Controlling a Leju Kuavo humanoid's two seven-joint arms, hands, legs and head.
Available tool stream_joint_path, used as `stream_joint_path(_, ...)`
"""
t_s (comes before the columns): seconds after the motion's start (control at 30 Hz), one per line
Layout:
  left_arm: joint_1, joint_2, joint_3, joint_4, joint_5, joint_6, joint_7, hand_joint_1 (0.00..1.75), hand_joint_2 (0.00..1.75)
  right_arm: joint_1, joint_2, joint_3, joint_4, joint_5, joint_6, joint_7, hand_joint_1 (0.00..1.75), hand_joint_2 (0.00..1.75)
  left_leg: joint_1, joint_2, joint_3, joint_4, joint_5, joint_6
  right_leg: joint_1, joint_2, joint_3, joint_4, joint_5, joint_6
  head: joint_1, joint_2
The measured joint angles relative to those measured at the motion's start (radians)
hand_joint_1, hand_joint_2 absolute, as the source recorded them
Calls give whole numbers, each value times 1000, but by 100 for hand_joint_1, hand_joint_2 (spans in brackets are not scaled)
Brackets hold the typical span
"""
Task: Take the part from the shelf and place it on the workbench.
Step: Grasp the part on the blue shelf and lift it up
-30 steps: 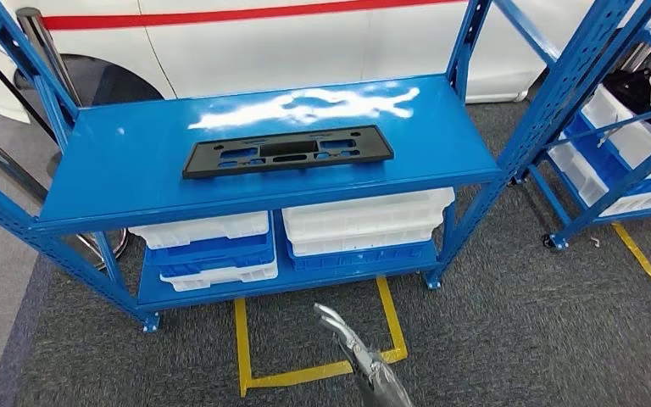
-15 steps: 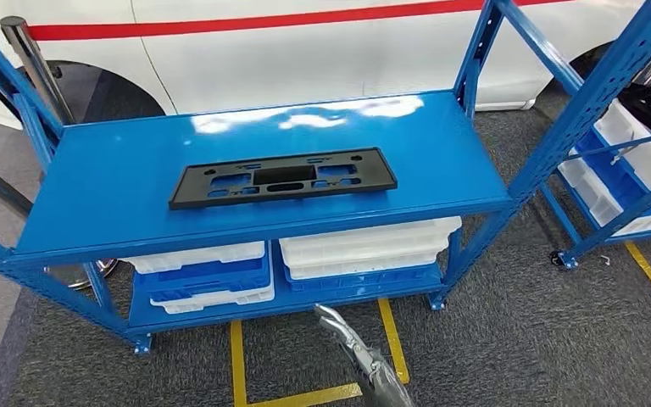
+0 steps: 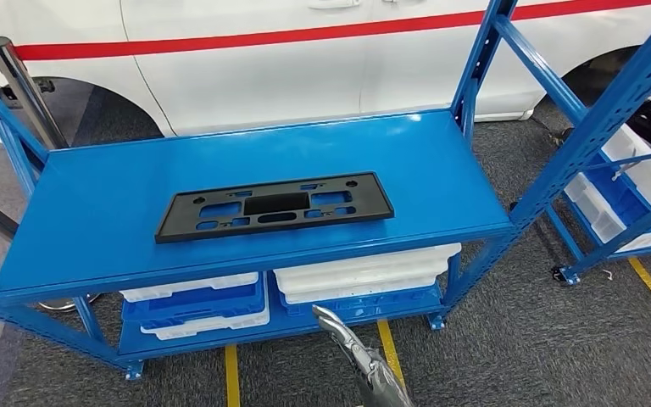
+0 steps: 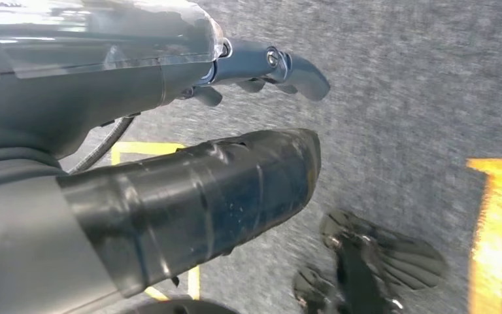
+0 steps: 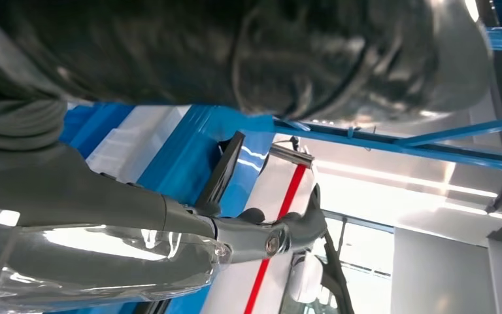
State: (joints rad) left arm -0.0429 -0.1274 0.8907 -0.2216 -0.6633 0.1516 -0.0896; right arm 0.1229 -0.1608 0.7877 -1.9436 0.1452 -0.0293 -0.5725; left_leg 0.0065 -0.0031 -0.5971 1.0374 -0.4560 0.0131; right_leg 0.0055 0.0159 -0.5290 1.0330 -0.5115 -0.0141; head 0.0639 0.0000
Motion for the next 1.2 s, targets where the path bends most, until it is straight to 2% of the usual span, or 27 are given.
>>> stream_joint_path(0.07,0,0,2,0,0,0,-1,0,0,0,0,0,0,1,-1,1,0,0,4,1,5,-9,10,11,-1,-2,-4,17,-18,9,0,0)
stream_joint_path(0.1,-2,0,3,0,0,0,-2,0,0,0,0,0,0,2,-4,2,0,0,6,2,7,-13,11,16,-3,-3,-18,48,-39,14,0,0)
stream_joint_path(0.13,-3,0,4,0,-1,0,-3,0,0,0,0,0,0,4,-6,3,0,0,7,3,8,-15,11,20,-5,-4,-42,98,-67,18,1,0)
stream_joint_path(0.2,-4,1,6,0,-1,-1,-4,0,0,0,-1,0,0,14,-14,6,0,0,6,3,9,-16,8,25,-11,-5,-114,227,-120,25,0,0)
stream_joint_path(0.23,-4,1,6,0,-1,-2,-4,0,0,0,-1,0,0,21,-18,7,0,0,6,3,10,-16,6,26,-14,-6,-140,269,-125,27,0,0)
stream_joint_path(0.27,-4,2,7,0,-2,-3,-4,0,0,0,-2,0,0,27,-23,8,0,0,6,3,12,-16,5,25,-17,-6,-150,275,-111,29,0,0)
stream_joint_path(0.3,-4,2,7,0,-2,-5,-5,0,0,0,-2,0,0,31,-25,9,0,0,6,2,15,-16,3,23,-19,-7,-138,240,-78,30,0,0)
stream_joint_path(0.37,-4,2,7,0,-2,-8,-4,0,0,-1,-3,0,0,36,-28,10,0,0,6,-5,22,-15,-2,17,-23,6,-80,105,-4,29,0,0)
stream_joint_path(0.4,-4,2,7,0,-3,-10,-4,0,0,-1,-3,0,0,38,-30,11,0,0,6,-9,23,-14,-4,11,-23,13,-57,51,18,27,0,0)
stream_joint_path(0.43,-6,2,7,0,-3,-11,-4,0,0,-2,-3,0,0,42,-32,11,0,0,5,-14,23,-13,-5,5,-21,19,-44,18,27,25,0,0)
stream_joint_path(0.47,-8,2,7,0,-4,-11,-4,0,0,-2,-3,0,0,46,-34,12,0,0,5,-16,21,-14,-4,-2,-18,21,-41,8,26,22,0,0)
stream_joint_path(0.57,-9,2,8,0,-8,-11,-5,0,0,-5,-4,0,0,53,-42,13,0,0,8,-19,16,-3,-13,-20,-17,2,-38,-1,33,3,0,0)
stream_joint_path(0.63,-9,3,9,0,-10,-11,-4,0,0,-6,-4,0,0,56,-44,13,0,0,11,-13,-14,68,-62,-27,-19,-13,-34,-8,36,-9,-1,0)
stream_joint_path(0.7,-9,3,10,0,-11,-11,-4,0,0,-7,-4,0,0,56,-45,13,0,0,11,-11,-74,197,-127,-32,-15,-29,-34,-8,34,-16,-1,0)
stream_joint_path(0.73,-8,3,10,0,-11,-11,-4,0,0,-7,-4,0,0,56,-45,13,0,0,11,-10,-96,246,-144,-34,-12,-37,-34,-8,33,-17,-1,0)
stream_joint_path(0.77,-7,3,11,0,-11,-11,-4,0,0,-7,-4,0,1,56,-45,13,0,0,11,-9,-104,267,-144,-34,-10,-45,-33,-8,32,-18,-1,0)
stream_joint_path(0.8,-6,3,11,0,-11,-11,-4,0,0,-7,-4,0,1,57,-45,13,0,0,11,-6,-90,242,-123,-33,-9,-53,-32,-8,30,-18,-1,0)
stream_joint_path(0.83,-5,4,12,0,-11,-11,-4,0,0,-8,-4,0,1,57,-45,13,0,0,10,0,-59,184,-90,-31,-8,-61,-29,-7,29,-18,-1,0)
stream_joint_path(0.9,-6,4,12,0,-11,-11,-4,0,0,-8,-4,0,1,57,-45,13,0,0,5,35,12,44,-35,-20,-5,-75,-23,-6,24,-11,-1,0)
stream_joint_path(0.93,-7,4,12,0,-11,-11,-5,0,0,-9,-4,0,1,58,-45,13,0,0,1,47,32,4,-24,-14,-2,-83,-21,-5,22,-7,-1,0)
stream_joint_path(0.97,-9,4,12,0,-11,-11,-5,0,0,-10,-4,0,1,59,-45,13,0,0,-3,52,38,-15,-22,-8,-1,-90,-20,-5,20,-3,0,0)
stream_joint_path(1.03,-8,5,13,0,-12,-11,-5,0,0,-12,-4,0,1,61,-46,13,0,0,-4,36,38,-20,-17,3,0,-100,-18,-5,17,7,0,0)
stream_joint_path(1.1,-6,5,13,0,-12,-11,-5,0,0,-14,-4,0,1,64,-47,15,0,0,1,22,42,-30,-10,14,-4,-76,-25,21,-5,19,0,0)
stream_joint_path(1.13,-7,5,13,0,-12,-11,-6,0,0,-15,-4,0,1,66,-47,15,0,0,4,17,45,-34,-6,19,-6,-56,-43,62,-31,25,0,0)
stream_joint_path(1.2,-9,5,13,0,-12,-12,-7,0,0,-14,-4,0,1,67,-48,17,0,0,4,8,43,-35,-4,25,-12,-26,-104,188,-92,32,0,0)
